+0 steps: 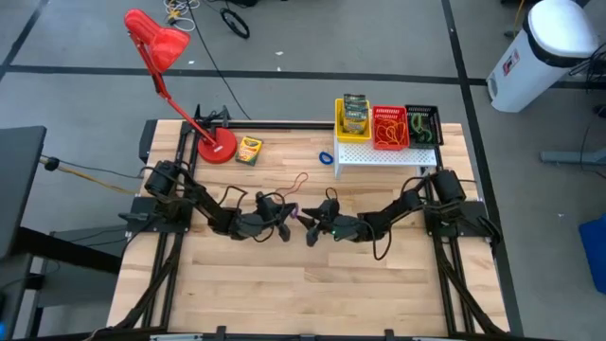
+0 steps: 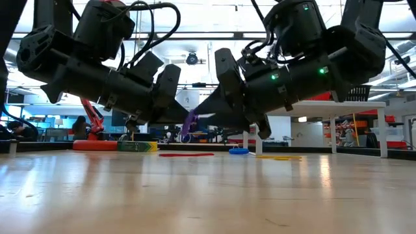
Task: Pick & Place Office Desk Supplies
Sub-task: Put the purple spring keychain on the black basket
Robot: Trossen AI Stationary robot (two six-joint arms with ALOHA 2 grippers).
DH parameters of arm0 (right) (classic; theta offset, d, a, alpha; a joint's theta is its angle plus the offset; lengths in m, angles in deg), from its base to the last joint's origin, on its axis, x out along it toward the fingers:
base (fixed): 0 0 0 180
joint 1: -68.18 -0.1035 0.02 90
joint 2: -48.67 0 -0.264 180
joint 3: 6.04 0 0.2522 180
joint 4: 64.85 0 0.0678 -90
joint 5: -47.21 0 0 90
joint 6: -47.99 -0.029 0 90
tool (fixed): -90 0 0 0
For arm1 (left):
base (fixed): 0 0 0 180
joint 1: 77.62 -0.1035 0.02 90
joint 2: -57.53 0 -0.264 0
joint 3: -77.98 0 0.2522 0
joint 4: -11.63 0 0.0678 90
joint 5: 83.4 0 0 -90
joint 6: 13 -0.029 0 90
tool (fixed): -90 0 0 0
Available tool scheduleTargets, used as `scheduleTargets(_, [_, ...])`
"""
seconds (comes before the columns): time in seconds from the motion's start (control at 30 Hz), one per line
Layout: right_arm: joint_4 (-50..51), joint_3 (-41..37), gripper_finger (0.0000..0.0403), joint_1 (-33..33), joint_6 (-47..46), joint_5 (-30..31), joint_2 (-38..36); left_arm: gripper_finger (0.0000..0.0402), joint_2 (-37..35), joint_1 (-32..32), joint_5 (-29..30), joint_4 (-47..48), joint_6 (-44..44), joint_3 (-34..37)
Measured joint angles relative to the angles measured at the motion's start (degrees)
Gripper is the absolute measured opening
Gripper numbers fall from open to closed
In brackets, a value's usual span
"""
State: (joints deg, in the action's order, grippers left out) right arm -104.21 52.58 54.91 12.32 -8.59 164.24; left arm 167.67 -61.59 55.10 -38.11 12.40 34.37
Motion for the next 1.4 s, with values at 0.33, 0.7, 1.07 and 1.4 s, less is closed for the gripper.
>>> scheduleTargets(0.33, [1.5,-0.2,0.0167,-0.2,0.4,0.0,0.0,0.0014,0.0,0.0,3.0,0.0,0.6,0.0])
scheduleTargets(0.7, [0.9,-0.2,0.0167,2.2,0.6,-3.2,0.0,0.0014,0.0,0.1,3.0,0.4,-4.6,0.0])
scheduleTargets(1.07, [2.1,-0.2,0.0168,2.7,0.7,-3.7,0.0,0.0014,0.0,-0.6,2.9,1.6,-8.0,0.0])
scheduleTargets(1.4, [7.9,3.1,0.0226,3.6,1.0,-3.0,0.0,0.0014,0.0,-0.6,1.9,2.1,-8.4,0.0])
